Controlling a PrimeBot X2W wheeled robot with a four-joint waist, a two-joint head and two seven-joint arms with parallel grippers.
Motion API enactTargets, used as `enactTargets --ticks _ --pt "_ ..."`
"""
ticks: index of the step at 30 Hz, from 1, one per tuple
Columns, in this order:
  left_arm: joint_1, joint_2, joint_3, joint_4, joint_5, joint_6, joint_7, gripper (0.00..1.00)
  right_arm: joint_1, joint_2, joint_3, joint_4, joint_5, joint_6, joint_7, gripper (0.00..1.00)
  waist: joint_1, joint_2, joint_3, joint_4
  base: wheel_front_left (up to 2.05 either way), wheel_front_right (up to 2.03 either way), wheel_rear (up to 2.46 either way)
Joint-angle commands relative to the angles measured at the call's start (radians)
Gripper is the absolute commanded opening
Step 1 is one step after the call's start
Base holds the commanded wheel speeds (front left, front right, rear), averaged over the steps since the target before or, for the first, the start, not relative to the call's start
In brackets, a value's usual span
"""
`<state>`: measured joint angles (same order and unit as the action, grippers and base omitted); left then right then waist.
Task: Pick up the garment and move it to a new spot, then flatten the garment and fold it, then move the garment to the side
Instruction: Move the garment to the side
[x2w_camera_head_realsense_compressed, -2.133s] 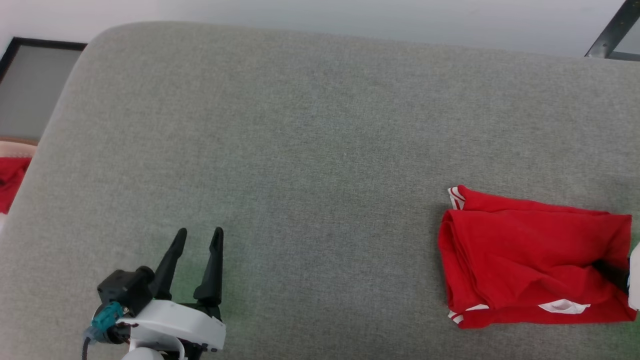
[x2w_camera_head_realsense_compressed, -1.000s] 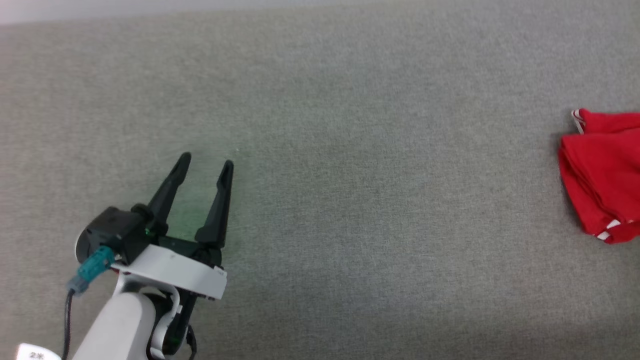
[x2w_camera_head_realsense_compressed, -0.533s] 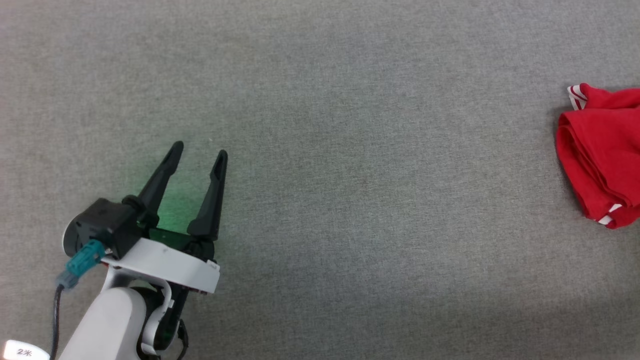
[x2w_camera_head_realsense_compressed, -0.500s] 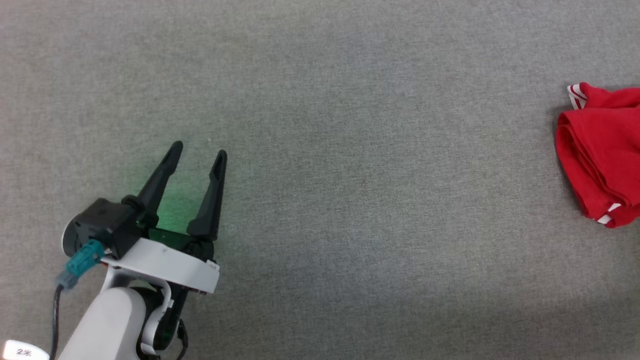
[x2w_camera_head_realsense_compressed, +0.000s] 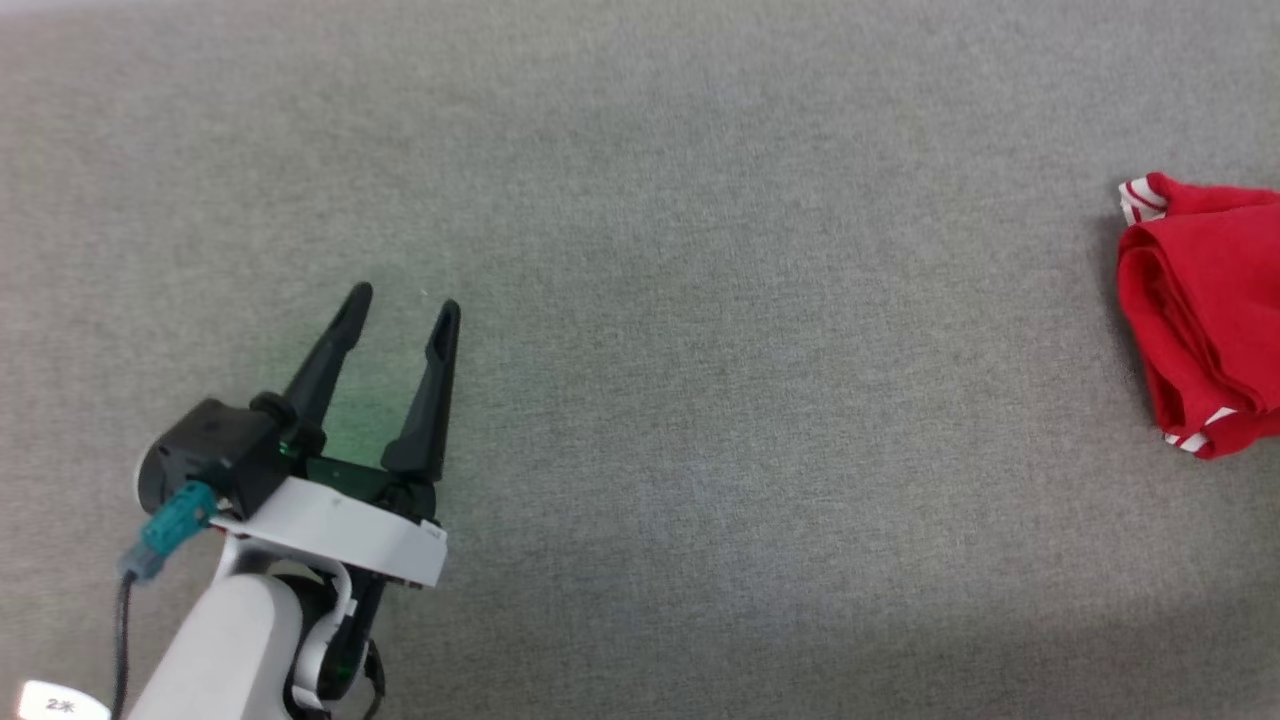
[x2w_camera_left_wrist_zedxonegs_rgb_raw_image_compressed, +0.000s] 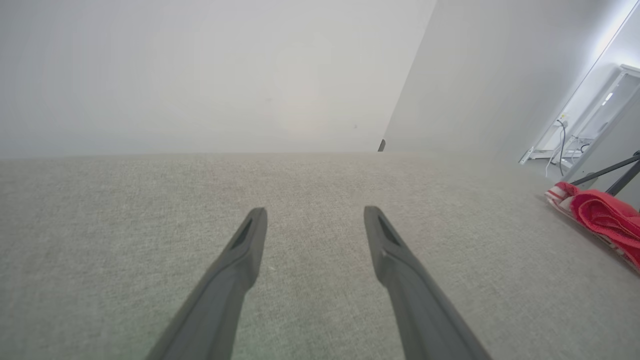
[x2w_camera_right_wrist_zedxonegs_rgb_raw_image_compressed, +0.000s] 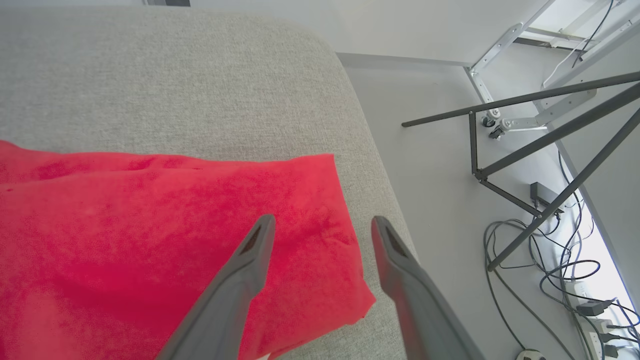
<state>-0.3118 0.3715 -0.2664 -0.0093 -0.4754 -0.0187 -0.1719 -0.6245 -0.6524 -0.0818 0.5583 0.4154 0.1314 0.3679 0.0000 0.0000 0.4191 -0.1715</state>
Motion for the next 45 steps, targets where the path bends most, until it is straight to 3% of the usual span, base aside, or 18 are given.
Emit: enactTargets --ticks 1,11,25,35,45 --pt "0.006 -0.005 -0.003 0.008 -0.002 0.000 -0.005 1.00 -0.002 0.000 0.004 0.000 -0.008 -0.001 -0.005 1.00 0.0000 0.0000 -0.033 0.016 0.00 0.00 0.00" --pt "0.063 -0.029 0.006 0.095 -0.021 -0.010 -0.065 1.00 0.066 0.041 0.084 -0.018 0.004 -0.001 -0.040 1.00 0.0000 0.0000 -0.196 0.099 0.00 0.00 0.00" --pt "0.148 0.006 0.022 0.202 0.009 -0.026 -0.089 1.00 0.226 0.245 0.191 -0.042 0.028 -0.001 -0.197 1.00 0.0000 0.0000 -0.395 0.194 0.00 0.00 0.00" --pt "0.255 0.031 0.071 0.208 -0.001 -0.005 -0.092 1.00 0.332 0.311 0.124 -0.124 -0.015 -0.001 -0.299 1.00 0.0000 0.0000 -0.451 0.193 0.00 0.00 0.00" --pt "0.378 0.014 0.149 0.151 -0.021 0.009 -0.093 1.00 0.499 0.351 -0.004 -0.309 -0.036 -0.001 -0.286 1.00 0.0000 0.0000 -0.464 0.209 0.00 0.00 0.00"
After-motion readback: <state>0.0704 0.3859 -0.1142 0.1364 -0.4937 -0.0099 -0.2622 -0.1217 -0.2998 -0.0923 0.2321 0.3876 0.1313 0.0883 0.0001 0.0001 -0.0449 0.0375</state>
